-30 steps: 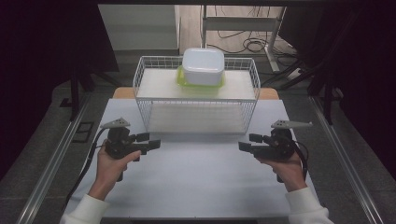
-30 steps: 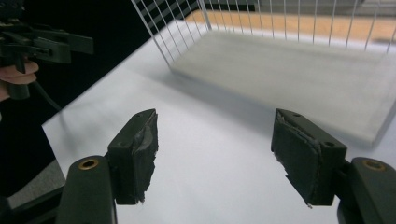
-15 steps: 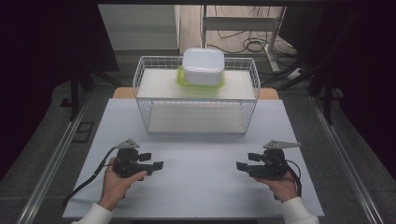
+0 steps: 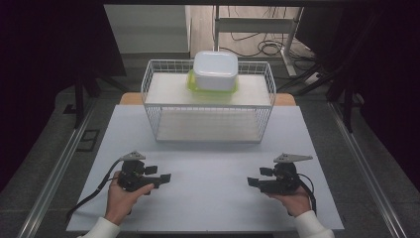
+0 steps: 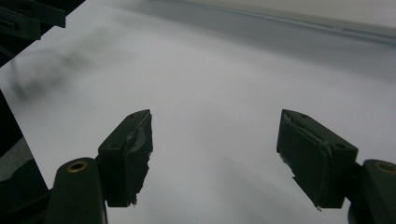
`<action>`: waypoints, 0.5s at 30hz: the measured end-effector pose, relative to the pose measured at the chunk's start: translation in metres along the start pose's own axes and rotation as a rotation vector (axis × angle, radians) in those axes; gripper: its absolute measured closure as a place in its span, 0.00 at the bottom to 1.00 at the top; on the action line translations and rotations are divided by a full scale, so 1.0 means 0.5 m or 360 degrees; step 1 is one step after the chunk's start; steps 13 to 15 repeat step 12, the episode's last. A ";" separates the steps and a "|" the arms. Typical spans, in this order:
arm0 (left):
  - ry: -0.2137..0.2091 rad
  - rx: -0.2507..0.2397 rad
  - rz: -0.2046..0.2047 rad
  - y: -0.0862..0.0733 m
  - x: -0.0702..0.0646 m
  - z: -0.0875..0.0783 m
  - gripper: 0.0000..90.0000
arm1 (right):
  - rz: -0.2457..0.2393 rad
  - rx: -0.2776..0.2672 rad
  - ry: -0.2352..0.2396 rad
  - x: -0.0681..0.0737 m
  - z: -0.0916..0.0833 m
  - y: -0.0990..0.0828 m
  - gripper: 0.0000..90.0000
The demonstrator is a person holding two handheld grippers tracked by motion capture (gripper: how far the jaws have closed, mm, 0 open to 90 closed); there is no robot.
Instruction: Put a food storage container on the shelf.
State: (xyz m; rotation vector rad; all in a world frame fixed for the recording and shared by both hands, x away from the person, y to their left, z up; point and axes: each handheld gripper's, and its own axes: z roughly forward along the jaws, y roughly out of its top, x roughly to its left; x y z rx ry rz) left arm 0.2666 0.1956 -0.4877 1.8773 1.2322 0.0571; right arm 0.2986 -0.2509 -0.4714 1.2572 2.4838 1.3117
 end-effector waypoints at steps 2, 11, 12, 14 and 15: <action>-0.0003 -0.0001 -0.0012 0.001 0.000 0.001 0.31 | -0.0004 0.0003 -0.0005 0.001 0.001 0.000 0.30; 0.0037 0.0005 -0.0001 0.001 0.002 0.001 0.31 | -0.0013 -0.0010 -0.0032 0.000 0.000 0.000 0.28; 0.0045 0.0005 0.0001 0.001 0.003 0.001 0.31 | -0.0016 -0.0005 -0.0030 0.000 0.001 0.000 0.28; 0.0045 0.0005 0.0001 0.001 0.003 0.001 0.31 | -0.0016 -0.0005 -0.0030 0.000 0.001 0.000 0.28; 0.0045 0.0005 0.0001 0.001 0.003 0.001 0.31 | -0.0016 -0.0005 -0.0030 0.000 0.001 0.000 0.28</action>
